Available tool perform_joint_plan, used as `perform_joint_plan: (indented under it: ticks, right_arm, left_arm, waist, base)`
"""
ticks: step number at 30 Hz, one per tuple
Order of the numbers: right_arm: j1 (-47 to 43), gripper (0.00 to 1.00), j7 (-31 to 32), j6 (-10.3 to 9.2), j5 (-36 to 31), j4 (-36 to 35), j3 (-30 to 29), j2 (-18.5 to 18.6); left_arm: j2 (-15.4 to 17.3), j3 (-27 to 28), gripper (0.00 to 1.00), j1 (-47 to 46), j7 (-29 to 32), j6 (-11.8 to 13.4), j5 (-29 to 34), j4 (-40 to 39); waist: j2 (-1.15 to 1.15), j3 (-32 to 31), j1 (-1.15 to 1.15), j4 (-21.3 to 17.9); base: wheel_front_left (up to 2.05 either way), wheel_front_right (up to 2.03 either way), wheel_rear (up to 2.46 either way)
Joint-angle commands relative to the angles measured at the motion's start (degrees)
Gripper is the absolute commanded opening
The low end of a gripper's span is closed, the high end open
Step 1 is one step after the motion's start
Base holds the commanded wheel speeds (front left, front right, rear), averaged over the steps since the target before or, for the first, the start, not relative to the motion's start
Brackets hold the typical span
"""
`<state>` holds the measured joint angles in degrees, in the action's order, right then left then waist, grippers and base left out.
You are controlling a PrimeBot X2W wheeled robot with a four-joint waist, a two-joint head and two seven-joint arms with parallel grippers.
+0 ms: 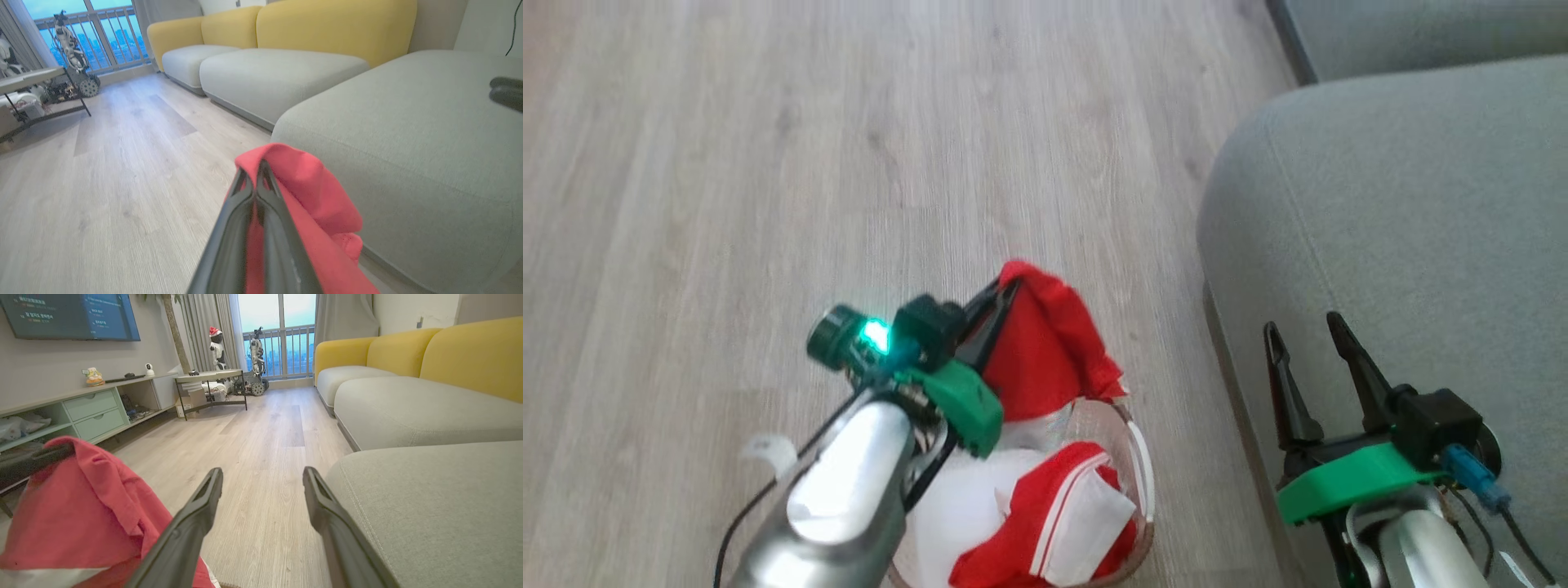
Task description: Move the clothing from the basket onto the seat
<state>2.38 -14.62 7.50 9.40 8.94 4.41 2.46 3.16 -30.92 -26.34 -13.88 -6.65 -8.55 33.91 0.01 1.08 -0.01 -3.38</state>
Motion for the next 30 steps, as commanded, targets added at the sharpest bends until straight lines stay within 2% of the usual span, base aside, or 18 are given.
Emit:
perform_joint_plan:
  ticks: [1, 14, 23, 30]
  right_arm:
    - [1.1, 1.0, -0.4, -0.01, 0.2, -1.6, 1.8, 0.4]
    - [2.9, 1.0, -0.4, -0.01, -0.7, 1.0, 6.3, 0.4]
    - [9.3, 1.0, -0.4, -0.01, -2.7, 6.1, 12.0, 0.4]
    - [13.3, 1.0, -0.4, -0.01, -1.7, 12.2, 16.9, 0.4]
  left_arm:
    - [0.4, 1.7, 0.0, -5.0, 0.3, -0.4, -1.4, -2.8]
    - [-0.2, -1.8, 0.0, -11.6, 3.2, -0.7, -7.1, -8.1]
    - [-0.3, -5.7, 0.0, -14.5, 4.4, -0.4, -11.4, -10.9]
    - [-0.3, -9.7, 0.0, -14.6, 4.9, 0.6, -13.8, -12.7]
  waist:
    - [-0.01, -2.6, 0.01, 0.1]
    - [-0.01, -5.9, 0.01, 0.5]
    - [-0.01, -7.7, 0.01, 1.5]
    - [-0.01, -8.8, 0.01, 3.3]
  base:
    - [0.0, 0.0, 0.0]
    - [0.0, 0.0, 0.0]
    - [0.0, 0.0, 0.0]
    - [0.0, 0.0, 0.0]
